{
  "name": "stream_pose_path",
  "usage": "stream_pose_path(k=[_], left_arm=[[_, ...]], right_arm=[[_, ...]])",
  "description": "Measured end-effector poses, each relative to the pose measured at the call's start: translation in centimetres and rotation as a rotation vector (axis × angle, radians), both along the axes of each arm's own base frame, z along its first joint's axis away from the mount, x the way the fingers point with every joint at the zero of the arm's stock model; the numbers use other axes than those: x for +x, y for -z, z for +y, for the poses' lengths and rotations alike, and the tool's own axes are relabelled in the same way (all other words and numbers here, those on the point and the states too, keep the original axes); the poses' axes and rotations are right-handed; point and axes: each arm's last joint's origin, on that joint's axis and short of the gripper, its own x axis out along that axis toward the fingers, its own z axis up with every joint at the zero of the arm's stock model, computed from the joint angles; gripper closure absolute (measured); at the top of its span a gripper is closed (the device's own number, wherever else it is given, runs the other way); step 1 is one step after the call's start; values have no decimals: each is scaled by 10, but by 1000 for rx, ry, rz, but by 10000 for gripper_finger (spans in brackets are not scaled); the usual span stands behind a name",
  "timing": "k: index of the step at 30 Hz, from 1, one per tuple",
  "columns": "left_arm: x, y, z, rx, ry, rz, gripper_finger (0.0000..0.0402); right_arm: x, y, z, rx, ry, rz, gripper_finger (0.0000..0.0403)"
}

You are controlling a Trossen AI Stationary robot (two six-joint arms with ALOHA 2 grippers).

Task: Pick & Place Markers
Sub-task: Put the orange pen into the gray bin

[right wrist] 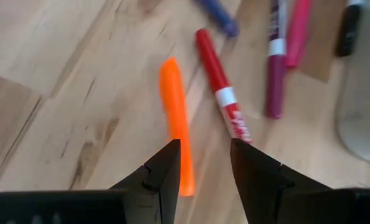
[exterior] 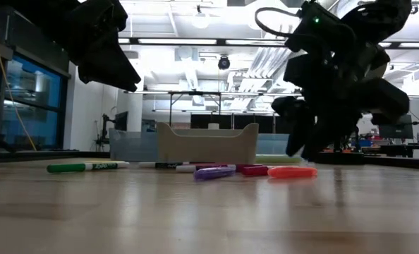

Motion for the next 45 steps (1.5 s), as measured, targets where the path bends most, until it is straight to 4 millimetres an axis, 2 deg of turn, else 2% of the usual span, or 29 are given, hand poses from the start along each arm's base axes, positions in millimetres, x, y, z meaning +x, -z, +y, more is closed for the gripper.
stream_pose_path(k=[21,29,34,39,45], left_arm=[[0,0,0,-9,-11,-6,227],[0,0,0,-9,-11,-6,227],[0,0,0,-9,-11,-5,227],[0,0,0,-9,-11,-5,227],[0,0,0,-10,-10,-5,227]], right_arm=[[2,3,11,6,-34,-4,274],[8,21,21,-1,-62,8,274],[10,25,21,24,-50,12,276],[10,25,21,48,-29,20,300],[10,25,21,59,-21,24,349]])
